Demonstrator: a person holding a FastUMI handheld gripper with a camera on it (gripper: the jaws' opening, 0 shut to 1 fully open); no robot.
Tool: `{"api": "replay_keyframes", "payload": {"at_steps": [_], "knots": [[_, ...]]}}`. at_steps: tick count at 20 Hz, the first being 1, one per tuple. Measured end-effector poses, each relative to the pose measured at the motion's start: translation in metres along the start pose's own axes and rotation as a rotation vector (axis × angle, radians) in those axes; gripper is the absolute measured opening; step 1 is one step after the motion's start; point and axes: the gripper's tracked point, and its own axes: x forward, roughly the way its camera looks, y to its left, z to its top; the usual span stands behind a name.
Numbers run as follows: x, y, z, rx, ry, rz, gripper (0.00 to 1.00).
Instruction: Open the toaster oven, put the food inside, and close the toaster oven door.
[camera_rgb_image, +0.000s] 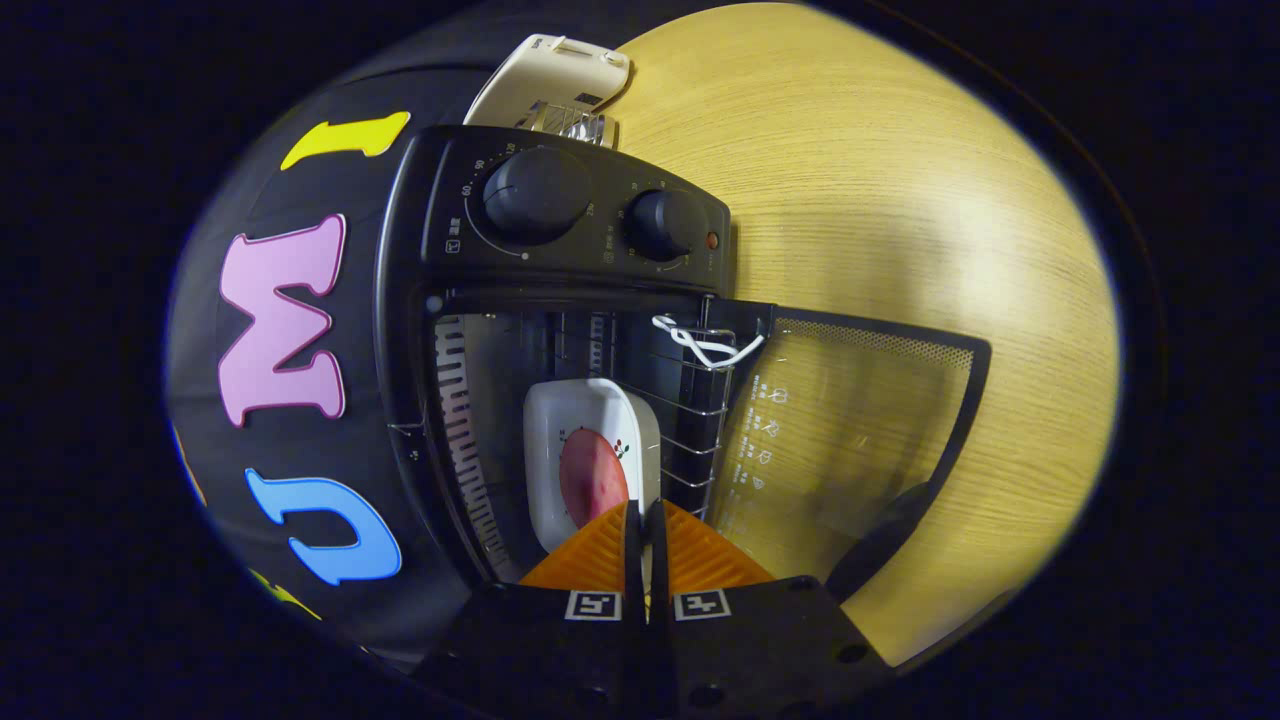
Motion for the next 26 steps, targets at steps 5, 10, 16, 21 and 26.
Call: {"api": "replay_keyframes", "payload": {"at_steps": [5,10,16,21,26], "knots": [[0.023,0.008,-0.004,0.057,-0.079,-0.022,0.05],[0.036,0.011,-0.012,0.075,-0.095,-0.030,0.05],[0.024,0.014,-0.009,0.061,-0.095,-0.036,0.46],[-0.011,0.014,-0.042,-0.010,0.027,-0.007,0.46],[-0.078,0.002,-0.047,-0.258,0.083,0.041,0.47]]}}
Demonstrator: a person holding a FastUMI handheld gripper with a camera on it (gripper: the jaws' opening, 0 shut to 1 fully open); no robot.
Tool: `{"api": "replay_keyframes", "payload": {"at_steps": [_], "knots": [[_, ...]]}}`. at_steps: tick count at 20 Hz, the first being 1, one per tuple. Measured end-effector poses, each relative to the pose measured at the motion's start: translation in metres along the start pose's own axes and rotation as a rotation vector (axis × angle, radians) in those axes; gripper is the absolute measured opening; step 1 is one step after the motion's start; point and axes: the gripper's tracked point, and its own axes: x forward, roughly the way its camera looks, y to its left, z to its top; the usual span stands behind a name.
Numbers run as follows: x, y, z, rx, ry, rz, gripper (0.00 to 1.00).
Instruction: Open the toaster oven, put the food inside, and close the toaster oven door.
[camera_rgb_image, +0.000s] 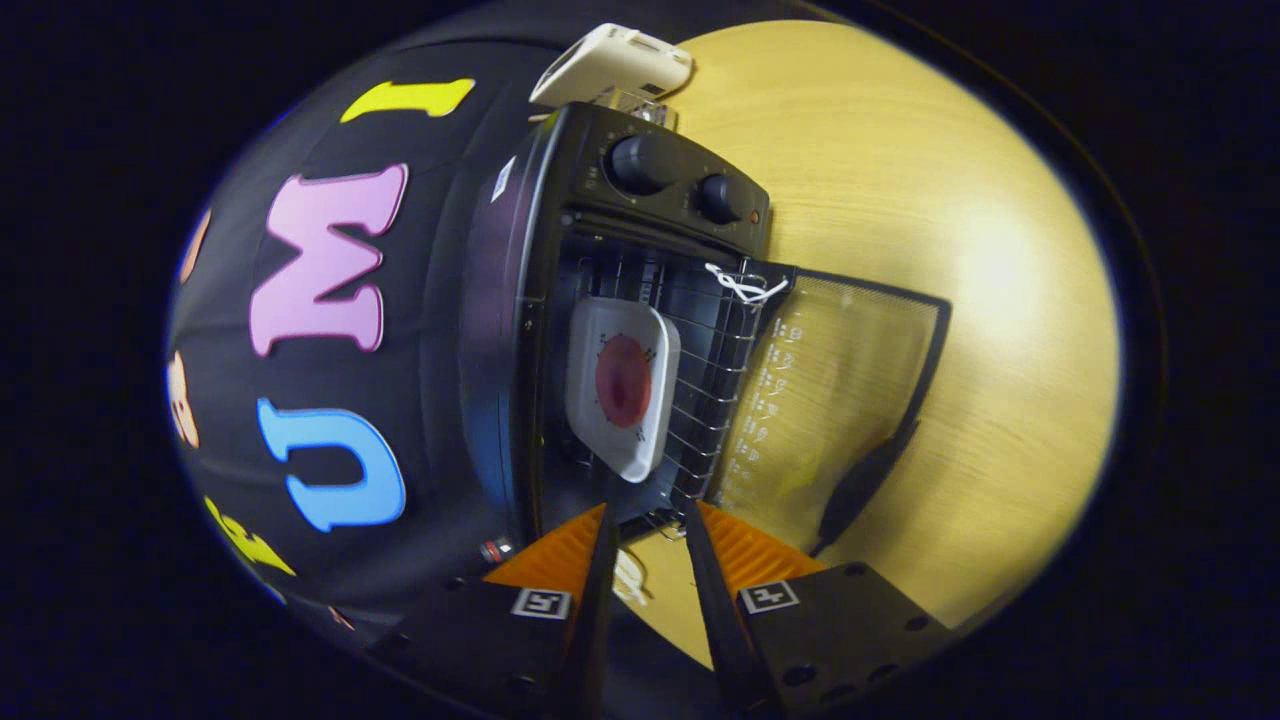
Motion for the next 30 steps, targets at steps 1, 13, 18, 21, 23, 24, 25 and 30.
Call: {"api": "replay_keyframes", "payload": {"at_steps": [1,13,18,21,23,24,25,30], "knots": [[-0.012,-0.008,0.004,-0.074,-0.011,-0.012,0.73],[-0.061,-0.089,-0.025,-0.907,0.038,-0.033,0.97],[-0.047,-0.120,-0.027,-1.183,0.008,-0.108,0.97],[-0.030,-0.132,-0.033,-1.254,0.021,-0.139,0.97],[-0.019,-0.138,-0.038,-1.270,0.044,-0.152,0.97],[-0.014,-0.142,-0.038,-1.273,0.055,-0.166,0.97],[-0.010,-0.144,-0.035,-1.274,0.056,-0.183,0.98],[0.015,-0.158,-0.030,-1.244,0.073,-0.254,0.98]]}}
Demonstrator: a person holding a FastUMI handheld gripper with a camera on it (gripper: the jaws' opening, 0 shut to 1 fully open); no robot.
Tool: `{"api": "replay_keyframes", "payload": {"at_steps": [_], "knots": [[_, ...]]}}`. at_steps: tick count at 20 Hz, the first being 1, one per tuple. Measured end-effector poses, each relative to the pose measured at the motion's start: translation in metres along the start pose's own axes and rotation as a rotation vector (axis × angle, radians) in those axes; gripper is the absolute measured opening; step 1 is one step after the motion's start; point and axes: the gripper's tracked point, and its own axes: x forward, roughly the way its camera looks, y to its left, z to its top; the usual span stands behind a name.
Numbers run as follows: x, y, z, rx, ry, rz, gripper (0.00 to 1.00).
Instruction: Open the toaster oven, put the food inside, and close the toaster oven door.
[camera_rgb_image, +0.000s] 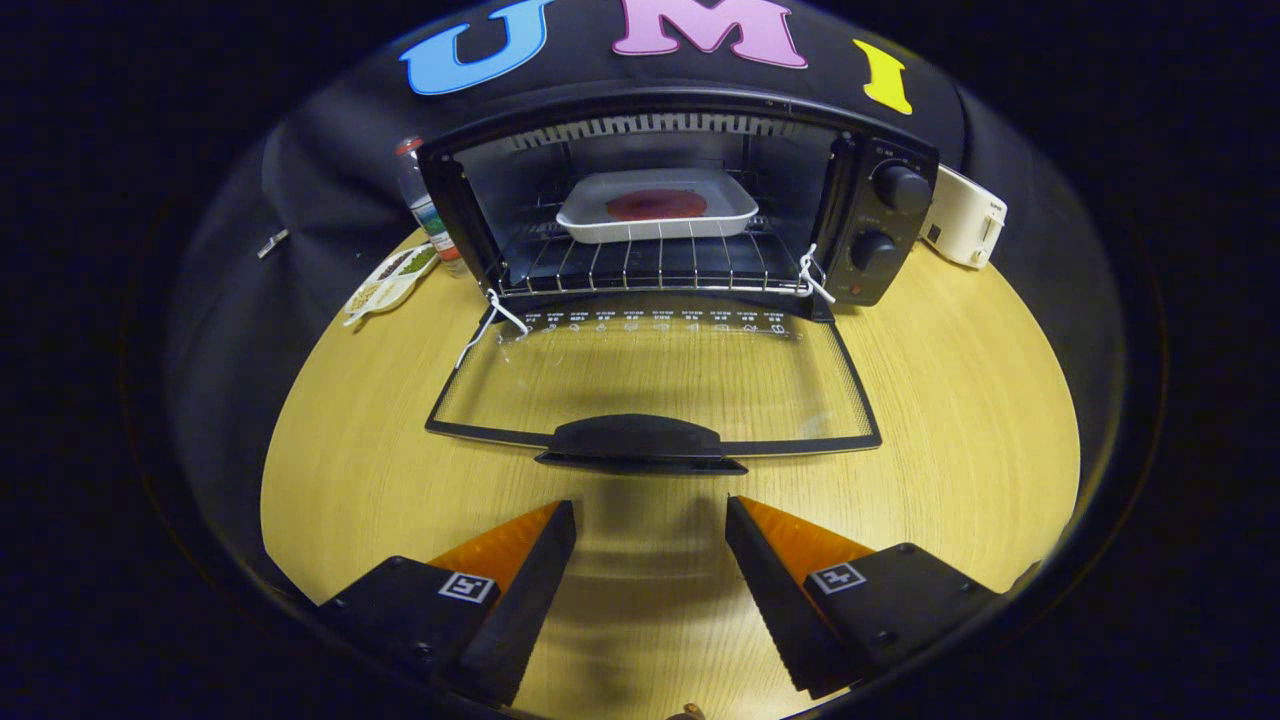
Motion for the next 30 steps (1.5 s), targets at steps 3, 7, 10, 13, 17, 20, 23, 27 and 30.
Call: {"api": "replay_keyframes", "payload": {"at_steps": [3,7,10,13,17,20,23,27,30], "knots": [[0.011,-0.002,-0.004,-0.010,0.019,-0.036,0.98],[0.022,-0.002,0.006,0.002,0.004,-0.069,0.98],[0.024,-0.003,0.007,0.019,0.005,-0.102,0.98],[0.026,-0.002,0.008,0.055,0.023,-0.121,0.98],[0.025,-0.002,0.009,0.057,0.050,-0.123,0.99],[0.014,0.000,0.013,0.066,0.045,-0.111,0.99],[-0.001,0.003,0.021,0.071,0.010,-0.084,0.99],[-0.033,0.016,0.060,0.077,-0.171,-0.022,0.99],[-0.065,0.020,0.084,0.077,-0.270,-0.004,0.99]]}}
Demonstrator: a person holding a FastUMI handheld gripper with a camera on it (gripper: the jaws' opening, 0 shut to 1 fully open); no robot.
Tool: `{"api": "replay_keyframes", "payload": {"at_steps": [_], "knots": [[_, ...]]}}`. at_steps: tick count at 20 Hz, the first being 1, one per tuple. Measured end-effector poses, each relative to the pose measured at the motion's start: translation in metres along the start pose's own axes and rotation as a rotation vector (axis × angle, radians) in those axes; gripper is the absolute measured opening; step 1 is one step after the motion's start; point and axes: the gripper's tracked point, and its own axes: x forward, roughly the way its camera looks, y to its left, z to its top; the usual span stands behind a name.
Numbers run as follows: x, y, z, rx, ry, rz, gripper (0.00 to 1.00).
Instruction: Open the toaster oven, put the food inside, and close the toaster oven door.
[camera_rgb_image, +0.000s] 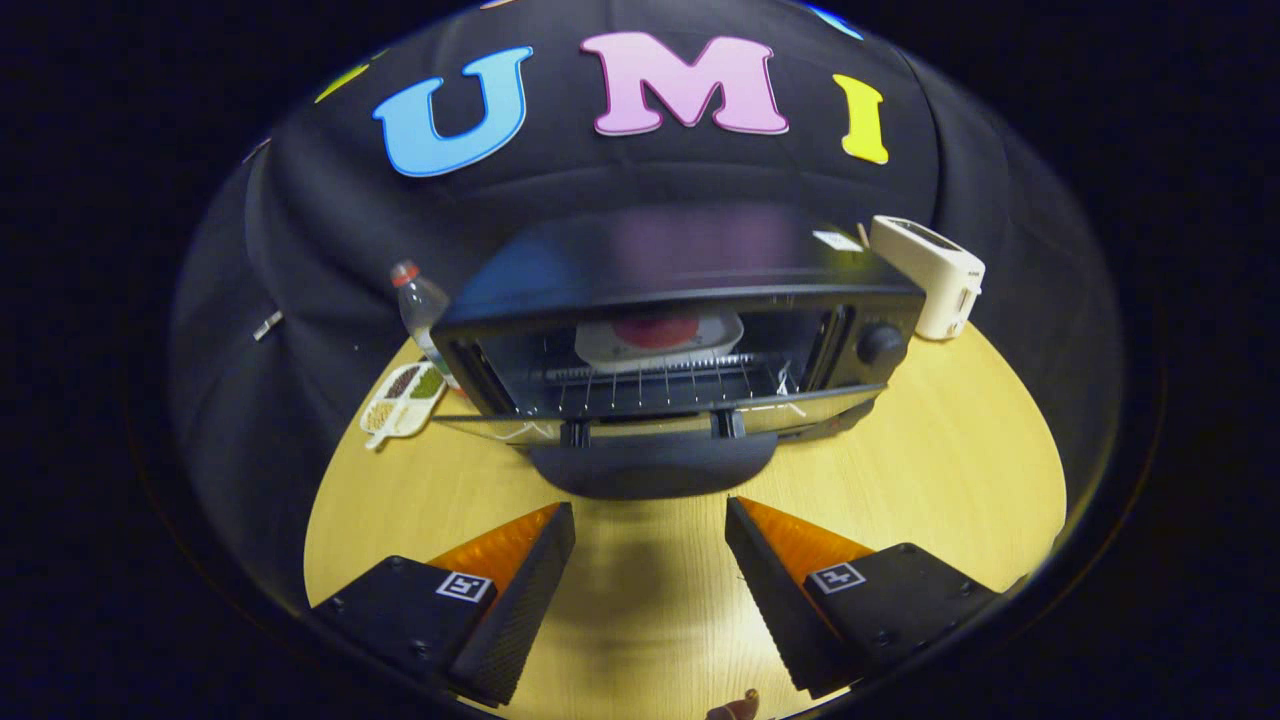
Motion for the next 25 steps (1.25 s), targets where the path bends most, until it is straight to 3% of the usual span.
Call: {"api": "replay_keyframes", "payload": {"at_steps": [5,10,18,25], "knots": [[-0.032,0.006,0.022,-0.023,-0.078,0.064,0.99],[-0.081,-0.003,0.064,-0.034,-0.246,0.136,0.99],[-0.183,-0.069,0.163,-0.039,-0.511,0.099,0.98],[-0.231,-0.105,0.199,-0.102,-0.585,0.069,0.98]]}}
